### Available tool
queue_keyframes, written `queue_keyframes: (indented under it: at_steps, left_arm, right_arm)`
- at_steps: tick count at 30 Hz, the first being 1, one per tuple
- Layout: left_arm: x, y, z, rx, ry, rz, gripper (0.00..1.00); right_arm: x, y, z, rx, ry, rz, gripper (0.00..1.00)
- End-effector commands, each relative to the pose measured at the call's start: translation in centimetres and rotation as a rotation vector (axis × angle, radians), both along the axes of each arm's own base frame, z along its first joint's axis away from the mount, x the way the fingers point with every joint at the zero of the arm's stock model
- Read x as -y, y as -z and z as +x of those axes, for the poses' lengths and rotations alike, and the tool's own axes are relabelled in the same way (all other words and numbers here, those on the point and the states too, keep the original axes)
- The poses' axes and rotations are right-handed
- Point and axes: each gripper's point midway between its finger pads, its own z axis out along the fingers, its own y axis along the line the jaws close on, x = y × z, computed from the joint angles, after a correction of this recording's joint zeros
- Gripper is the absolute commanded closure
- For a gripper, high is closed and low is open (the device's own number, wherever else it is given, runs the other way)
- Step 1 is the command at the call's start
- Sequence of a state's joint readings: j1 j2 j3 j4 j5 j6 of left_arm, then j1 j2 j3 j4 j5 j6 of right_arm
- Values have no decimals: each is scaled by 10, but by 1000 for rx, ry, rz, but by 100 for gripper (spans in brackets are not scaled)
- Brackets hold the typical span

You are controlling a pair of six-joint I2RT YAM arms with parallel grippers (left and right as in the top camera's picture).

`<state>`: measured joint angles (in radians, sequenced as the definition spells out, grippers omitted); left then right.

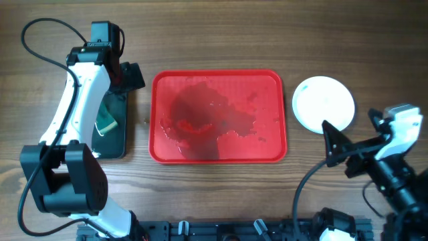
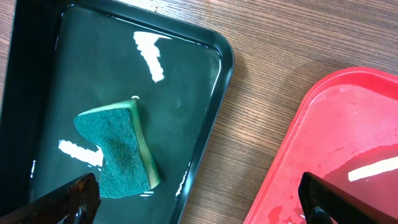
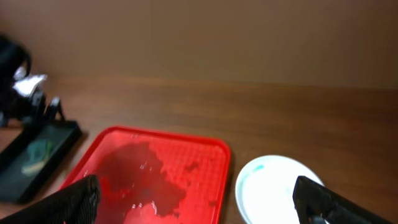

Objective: Clean dirty plates on tray and stack at the side
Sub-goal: 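Release the sponge onto the black tray and retract the right gripper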

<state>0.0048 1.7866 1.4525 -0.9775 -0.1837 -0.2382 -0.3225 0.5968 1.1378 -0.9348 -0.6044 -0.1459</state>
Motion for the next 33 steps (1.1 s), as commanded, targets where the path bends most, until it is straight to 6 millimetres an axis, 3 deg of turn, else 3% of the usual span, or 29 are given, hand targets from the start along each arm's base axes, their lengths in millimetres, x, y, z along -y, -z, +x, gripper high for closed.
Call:
queue_keyframes:
  at_steps: [1, 5, 8, 15, 20, 33]
  left_arm:
    - [2, -3, 2, 11, 0, -13, 0]
    - [2, -3, 2, 12, 0, -13, 0]
    - [3, -3, 2, 11, 0, -13, 0]
    - [3, -3, 2, 11, 0, -13, 0]
    - [3, -3, 2, 11, 0, -13, 0]
    - [3, -3, 2, 11, 0, -13, 0]
  right_arm:
    - [-9, 27, 4, 97, -41, -87, 0]
    - [-14, 67, 18, 226, -60, -99, 0]
    - [-12, 112, 30, 290, -47, -60, 0]
    - [-12, 159, 32, 351, -47, -65, 0]
    - [-13, 177, 33, 353, -52, -74, 0]
    - [-21, 176, 31, 366, -88, -93, 0]
